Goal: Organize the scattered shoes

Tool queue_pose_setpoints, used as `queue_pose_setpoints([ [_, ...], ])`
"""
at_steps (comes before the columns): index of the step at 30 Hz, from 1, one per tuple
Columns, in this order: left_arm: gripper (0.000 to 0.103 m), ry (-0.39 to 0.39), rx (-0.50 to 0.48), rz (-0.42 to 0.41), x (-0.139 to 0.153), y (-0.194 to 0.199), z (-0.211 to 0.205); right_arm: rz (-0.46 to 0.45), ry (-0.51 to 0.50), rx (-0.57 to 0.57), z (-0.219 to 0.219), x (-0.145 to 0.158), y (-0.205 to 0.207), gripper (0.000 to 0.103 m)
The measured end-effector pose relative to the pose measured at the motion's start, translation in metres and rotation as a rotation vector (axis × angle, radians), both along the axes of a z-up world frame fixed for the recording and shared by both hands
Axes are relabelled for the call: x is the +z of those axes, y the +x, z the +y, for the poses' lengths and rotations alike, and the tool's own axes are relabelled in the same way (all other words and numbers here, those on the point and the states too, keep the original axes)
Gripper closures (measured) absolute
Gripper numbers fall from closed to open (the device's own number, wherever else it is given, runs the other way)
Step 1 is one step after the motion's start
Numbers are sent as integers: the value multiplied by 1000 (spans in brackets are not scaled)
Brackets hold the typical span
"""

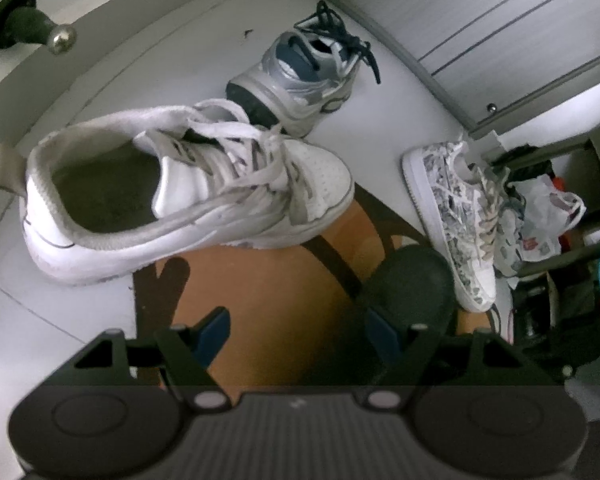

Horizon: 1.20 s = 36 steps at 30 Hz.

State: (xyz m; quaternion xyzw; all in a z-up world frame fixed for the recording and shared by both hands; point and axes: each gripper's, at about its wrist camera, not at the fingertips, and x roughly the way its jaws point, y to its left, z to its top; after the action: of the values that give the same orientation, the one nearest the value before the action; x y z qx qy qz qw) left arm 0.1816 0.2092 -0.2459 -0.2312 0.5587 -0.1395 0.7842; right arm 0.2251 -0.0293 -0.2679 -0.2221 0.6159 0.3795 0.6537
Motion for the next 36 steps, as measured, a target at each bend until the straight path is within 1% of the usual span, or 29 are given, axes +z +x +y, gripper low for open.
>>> queue_pose_setpoints([
  [2,26,1,-4,1,0,0,-1,-13,-17,23,3,0,0,85],
  [6,26,3,-15,8,-2,2,-3,-63,-83,44,4,-8,7,80],
  [7,26,3,-19,8,-2,2,-4,-66,-86,44,2,-11,10,79],
  [9,26,0,-23,11,-3,3,-4,-61,-61,25,-2,-9,14,78],
  [12,26,-11,-21,18,-3,2,-4,-100,-89,33,1,-10,10,74],
  [15,26,-26,-20,10,1,0,-4,-114,-106,-9,0,-8,8,71],
  [17,26,-36,-17,7,2,0,-3,-127,-124,-41,0,-8,6,61],
  [18,26,-39,-14,7,3,0,-3,-133,-136,-55,0,-8,5,59],
  [20,26,-45,-7,8,3,0,-3,-157,-170,-94,1,-7,2,50],
  [23,26,-65,1,6,4,0,-3,-179,-185,-141,-1,-1,-6,45],
  [25,26,-103,3,18,2,0,-4,-191,-193,-184,-3,7,-14,41],
  [29,26,-157,-9,47,-2,-1,-9,-222,-214,-257,-12,26,-26,40],
  [30,26,-160,-13,47,-2,-1,-10,-240,-219,-299,-18,36,-30,40],
  [33,26,-155,-25,36,1,-2,-12,-266,-222,-373,-33,54,-40,40],
  [36,24,-145,-24,16,5,-4,-10,-286,-231,-429,-51,68,-50,40],
])
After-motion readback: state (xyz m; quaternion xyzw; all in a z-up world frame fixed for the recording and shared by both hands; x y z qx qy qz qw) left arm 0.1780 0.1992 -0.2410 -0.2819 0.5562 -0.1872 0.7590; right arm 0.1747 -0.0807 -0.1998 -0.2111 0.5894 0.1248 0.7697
